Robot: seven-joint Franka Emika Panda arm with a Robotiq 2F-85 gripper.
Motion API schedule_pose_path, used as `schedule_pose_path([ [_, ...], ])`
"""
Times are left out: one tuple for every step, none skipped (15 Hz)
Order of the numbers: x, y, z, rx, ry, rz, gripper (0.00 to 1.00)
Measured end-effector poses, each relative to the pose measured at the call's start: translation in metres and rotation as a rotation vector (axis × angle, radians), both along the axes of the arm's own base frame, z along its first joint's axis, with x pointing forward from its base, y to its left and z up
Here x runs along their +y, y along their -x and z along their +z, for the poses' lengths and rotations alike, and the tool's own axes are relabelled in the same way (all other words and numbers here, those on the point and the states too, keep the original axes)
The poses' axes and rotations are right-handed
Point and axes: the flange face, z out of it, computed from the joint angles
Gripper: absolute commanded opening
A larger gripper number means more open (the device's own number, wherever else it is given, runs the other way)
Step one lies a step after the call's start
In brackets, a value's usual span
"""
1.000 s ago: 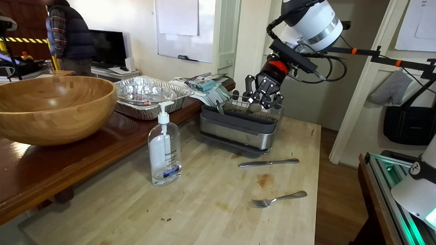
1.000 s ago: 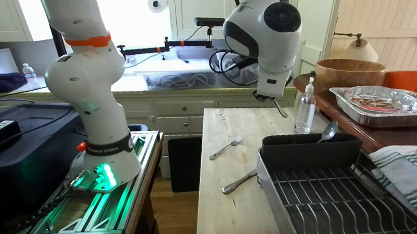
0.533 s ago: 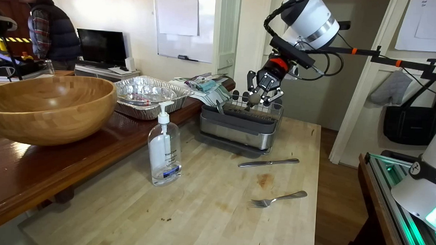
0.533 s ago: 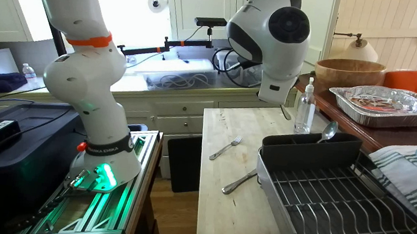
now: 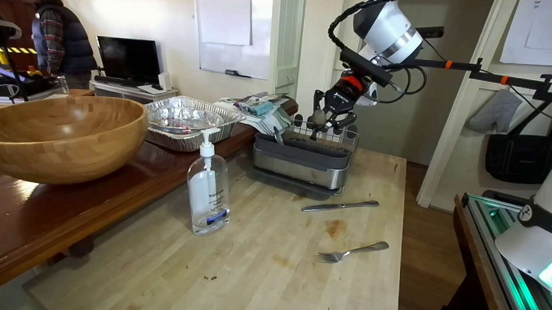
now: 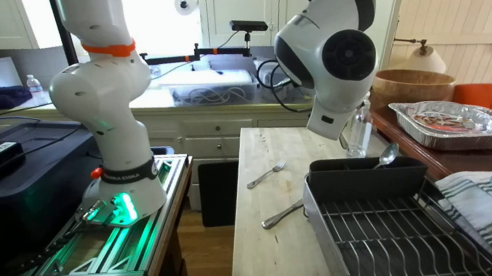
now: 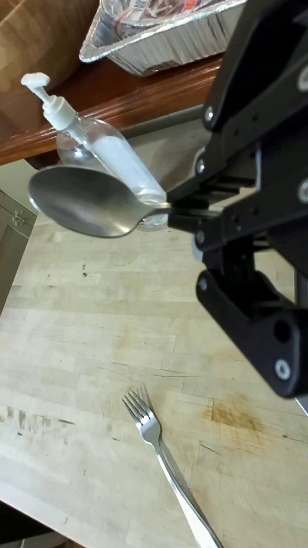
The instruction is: Pick up the silver spoon from the counter and put it on the dishrack.
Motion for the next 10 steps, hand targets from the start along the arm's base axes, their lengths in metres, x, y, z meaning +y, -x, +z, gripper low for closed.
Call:
schedule_pose_path([
  [-0.004,-0.001,-0.002,0.002,-0.012,-0.012,0.03],
  [-0.008,-0.003,-0.004,0.002,-0.027,-0.021,0.03],
  [-0.011,-0.004,-0.006,0.001,-0.043,-0.027,0.03],
  [-0.014,-0.006,-0.008,0.001,-0.057,-0.033,0.03],
  [-0.016,-0.009,-0.01,0.002,-0.073,-0.038,0.03],
  [-0.018,-0.011,-0.013,0.003,-0.086,-0.041,0.03],
  [-0.02,-0.013,-0.015,0.005,-0.096,-0.044,0.03],
  [-0.022,-0.016,-0.017,0.009,-0.107,-0.045,0.03],
  [-0.024,-0.018,-0.021,0.013,-0.12,-0.046,0.03],
  [-0.025,-0.021,-0.024,0.016,-0.131,-0.047,0.03],
])
